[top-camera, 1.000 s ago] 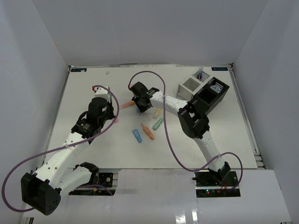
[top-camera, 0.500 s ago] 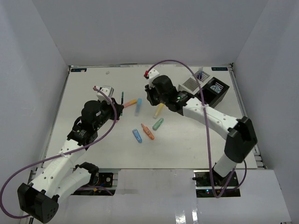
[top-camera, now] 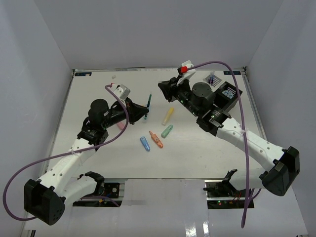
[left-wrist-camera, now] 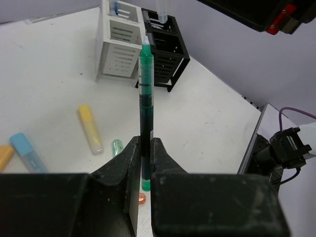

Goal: Sort the stationery into containers
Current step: Close the pen cap on the pen.

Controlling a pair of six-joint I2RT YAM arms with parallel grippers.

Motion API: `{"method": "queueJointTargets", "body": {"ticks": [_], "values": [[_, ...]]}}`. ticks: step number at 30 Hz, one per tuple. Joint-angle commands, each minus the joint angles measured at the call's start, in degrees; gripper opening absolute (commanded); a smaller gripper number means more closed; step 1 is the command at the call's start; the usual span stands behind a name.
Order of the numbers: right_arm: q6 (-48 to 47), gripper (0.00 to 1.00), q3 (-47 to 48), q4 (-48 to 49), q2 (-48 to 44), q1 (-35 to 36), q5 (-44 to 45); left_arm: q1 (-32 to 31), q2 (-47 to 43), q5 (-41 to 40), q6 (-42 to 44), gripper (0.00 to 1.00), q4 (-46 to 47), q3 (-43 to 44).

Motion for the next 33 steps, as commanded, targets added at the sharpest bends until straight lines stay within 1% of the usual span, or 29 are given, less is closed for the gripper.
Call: {"method": "queueJointTargets", "body": {"ticks": [1, 6, 8, 10, 12, 21, 33], "values": [[3.56, 0.08, -2.84, 10.95, -0.81, -0.11, -1.38, 0.07, -1.27, 5.68, -1.00, 0.00, 6.16, -2.59], [6.64, 0.08, -4.96, 18.86, 1.04, -0.11, -6.74, 0.07, -4.08, 5.34, -0.39, 0.00, 6.34, -4.27], [7.43, 0.08, -5.57, 21.23, 1.30, 0.06, -8.50, 0.07, -5.57, 3.67, 0.75, 0.00, 5.47, -5.06], [7.61, 0.08, -6.28, 22.91, 1.13, 0.06, -8.68, 0.07, -5.93, 1.22, 1.54, 0.00, 3.98, -5.06], [7.70, 0.08, -7.51, 25.28, 0.78, 0.24, -8.95, 0.07, -6.10, 0.59, 1.90, 0.00, 3.62, -4.89], [9.89, 0.08, -8.13, 27.75, 0.87, 0.68, -11.58, 0.07, -5.14, 1.11, 1.37, 0.00, 3.62, -4.80], [13.32, 0.08, -7.60, 26.35, 1.04, 1.20, -13.08, 0.07, -5.84, 0.85, 1.64, 0.00, 3.88, -5.06]]}}
